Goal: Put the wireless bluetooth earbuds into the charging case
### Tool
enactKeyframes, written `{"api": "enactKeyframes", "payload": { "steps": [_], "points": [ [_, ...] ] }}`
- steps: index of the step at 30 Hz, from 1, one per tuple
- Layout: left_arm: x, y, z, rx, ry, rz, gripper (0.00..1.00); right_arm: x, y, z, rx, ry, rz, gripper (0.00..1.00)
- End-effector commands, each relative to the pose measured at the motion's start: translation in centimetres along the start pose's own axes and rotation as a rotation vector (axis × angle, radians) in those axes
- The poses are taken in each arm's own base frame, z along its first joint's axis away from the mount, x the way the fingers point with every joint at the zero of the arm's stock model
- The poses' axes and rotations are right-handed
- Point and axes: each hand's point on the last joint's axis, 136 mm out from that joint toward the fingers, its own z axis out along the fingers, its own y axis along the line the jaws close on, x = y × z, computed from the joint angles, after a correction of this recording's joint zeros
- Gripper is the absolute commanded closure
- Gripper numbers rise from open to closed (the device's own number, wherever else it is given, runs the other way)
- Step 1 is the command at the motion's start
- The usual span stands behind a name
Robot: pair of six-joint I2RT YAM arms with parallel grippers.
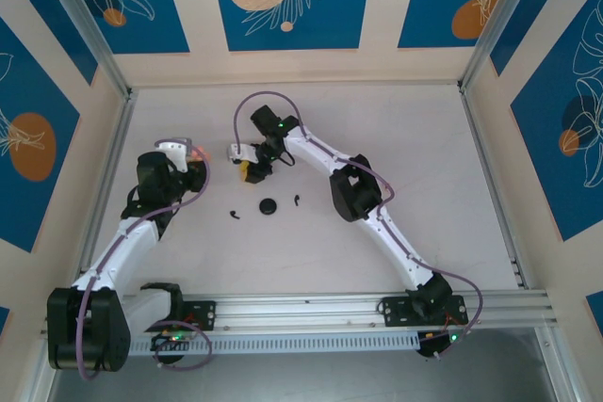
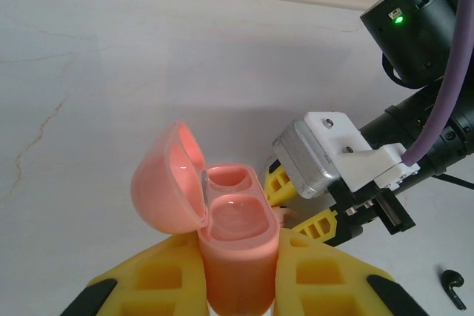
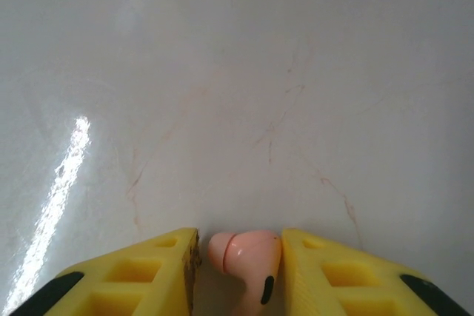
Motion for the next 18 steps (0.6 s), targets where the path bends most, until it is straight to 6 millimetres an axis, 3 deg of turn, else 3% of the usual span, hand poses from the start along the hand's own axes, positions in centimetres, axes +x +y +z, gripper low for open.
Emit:
{"api": "enactKeyframes", "payload": {
  "steps": [1, 12, 18],
  "points": [
    [-0.7, 0.1, -0.3, 0.003, -0.01, -0.001, 0.88, 1.8, 1.0, -2.0, -0.02, 0.078, 0.111, 0.66],
    [-0.7, -0.2, -0.7, 0.012, -0.011, 0.008, 0.88, 2.4, 1.8, -4.9, 0.003, 0.095, 0.192, 0.68],
    [-0.6, -0.2, -0.8, 0.013, -0.012, 0.004, 0.88, -0.4, 2.1, -5.1, -0.011, 0.004, 0.201, 0.6]
  ]
}}
